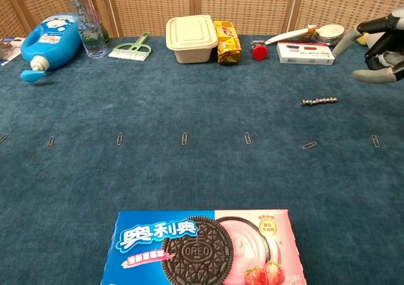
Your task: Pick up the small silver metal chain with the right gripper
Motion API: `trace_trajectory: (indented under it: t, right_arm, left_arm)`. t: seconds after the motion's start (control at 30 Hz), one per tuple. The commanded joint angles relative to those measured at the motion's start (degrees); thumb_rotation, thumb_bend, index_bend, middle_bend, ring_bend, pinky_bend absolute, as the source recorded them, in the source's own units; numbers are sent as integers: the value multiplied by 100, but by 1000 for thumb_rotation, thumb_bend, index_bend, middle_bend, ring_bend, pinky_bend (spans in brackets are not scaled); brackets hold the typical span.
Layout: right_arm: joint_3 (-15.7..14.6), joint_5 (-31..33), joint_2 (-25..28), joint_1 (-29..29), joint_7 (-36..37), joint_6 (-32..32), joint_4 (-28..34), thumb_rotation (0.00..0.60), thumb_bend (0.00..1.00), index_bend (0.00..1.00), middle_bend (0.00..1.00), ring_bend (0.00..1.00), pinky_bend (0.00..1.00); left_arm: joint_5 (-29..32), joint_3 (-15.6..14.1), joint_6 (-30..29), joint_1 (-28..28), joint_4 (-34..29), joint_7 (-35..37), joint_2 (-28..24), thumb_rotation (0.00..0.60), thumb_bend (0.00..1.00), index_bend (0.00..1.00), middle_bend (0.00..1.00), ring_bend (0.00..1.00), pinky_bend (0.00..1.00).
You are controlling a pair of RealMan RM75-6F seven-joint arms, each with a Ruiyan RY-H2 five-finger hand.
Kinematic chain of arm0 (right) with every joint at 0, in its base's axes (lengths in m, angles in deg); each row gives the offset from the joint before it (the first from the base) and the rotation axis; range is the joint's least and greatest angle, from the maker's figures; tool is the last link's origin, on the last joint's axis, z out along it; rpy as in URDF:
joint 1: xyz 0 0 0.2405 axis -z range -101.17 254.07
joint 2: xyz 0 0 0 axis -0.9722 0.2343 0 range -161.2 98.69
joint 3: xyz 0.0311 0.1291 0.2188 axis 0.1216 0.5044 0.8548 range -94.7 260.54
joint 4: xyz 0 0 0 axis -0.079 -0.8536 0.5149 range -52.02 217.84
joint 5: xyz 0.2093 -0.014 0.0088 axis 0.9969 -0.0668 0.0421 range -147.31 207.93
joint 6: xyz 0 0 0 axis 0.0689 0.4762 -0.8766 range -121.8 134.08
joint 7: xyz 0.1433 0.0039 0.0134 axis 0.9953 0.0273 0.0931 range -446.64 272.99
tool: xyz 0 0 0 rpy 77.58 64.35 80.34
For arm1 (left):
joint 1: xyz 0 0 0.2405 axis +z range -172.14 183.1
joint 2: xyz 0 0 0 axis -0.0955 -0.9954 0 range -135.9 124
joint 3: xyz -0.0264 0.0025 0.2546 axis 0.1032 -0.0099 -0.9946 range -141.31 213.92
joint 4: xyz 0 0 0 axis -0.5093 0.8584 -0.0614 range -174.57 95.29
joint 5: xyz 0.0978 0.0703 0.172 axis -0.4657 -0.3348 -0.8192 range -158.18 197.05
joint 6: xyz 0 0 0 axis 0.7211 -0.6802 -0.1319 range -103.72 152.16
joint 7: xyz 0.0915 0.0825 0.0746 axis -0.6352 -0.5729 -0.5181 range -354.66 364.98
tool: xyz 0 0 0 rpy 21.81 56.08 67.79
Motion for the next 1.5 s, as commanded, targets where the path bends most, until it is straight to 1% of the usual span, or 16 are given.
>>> trace_trajectory:
  t: [0.03,0.1,0.17,0.27,0.4,0.43,0.67,0.97,1.07,1.17,1.3,1.43,1.5]
  right_arm:
    - [141,378,-355,-248,-609,-263,-532,434,366,379,817,946,823]
    - [163,531,-508,-314,-951,-328,-750,453,413,446,826,953,827]
    - [213,730,-631,-379,-1060,-431,-868,475,450,491,835,960,832]
    - [267,914,-847,-542,-1130,-637,-1259,484,457,515,839,963,833]
    - [236,937,-995,-687,-1128,-808,-1553,492,457,581,846,964,833]
    - [227,938,-1029,-718,-1127,-842,-1618,493,457,581,847,964,833]
    - [170,962,-1284,-916,-1108,-1059,-2123,492,458,512,847,964,833]
    - [99,889,-1426,-1052,-1020,-1146,-2442,492,460,449,845,958,832]
    - [48,885,-1485,-1091,-1079,-1199,-2557,491,463,392,839,950,827]
    - [27,908,-1535,-1118,-1134,-1231,-2645,491,467,354,829,941,819]
    - [20,931,-1575,-1129,-1213,-1203,-2714,498,474,264,819,929,807]
    - [-25,913,-1606,-1143,-1412,-1158,-2777,528,481,275,819,928,806]
    - [-39,929,-1625,-1145,-1515,-1151,-2789,555,509,322,819,928,806]
  left_arm:
    - [1,12,5,-16,-28,-43,-12,600,418,72,146,123,182]
    - [-19,8,21,-32,-48,-98,-26,600,418,69,146,121,182]
    - [-26,7,42,-51,-80,-152,-35,600,418,65,146,120,182]
    - [-11,41,58,-90,-119,-182,-42,600,417,57,146,119,182]
    - [7,64,63,-118,-135,-211,-58,600,417,51,146,118,182]
    - [12,69,65,-124,-142,-212,-61,600,418,47,146,118,182]
    - [26,53,107,-154,-153,-244,-49,600,418,21,145,117,182]
    - [61,52,132,-180,-165,-280,-30,600,418,11,146,116,182]
    - [64,51,142,-193,-169,-291,-24,600,417,10,146,116,182]
    - [69,48,145,-200,-161,-290,-13,600,418,10,146,115,182]
    - [78,38,153,-203,-147,-285,-7,600,418,6,146,115,182]
    - [80,35,143,-204,-134,-273,6,600,418,6,146,115,182]
    - [78,35,137,-207,-124,-267,13,600,418,5,146,115,182]
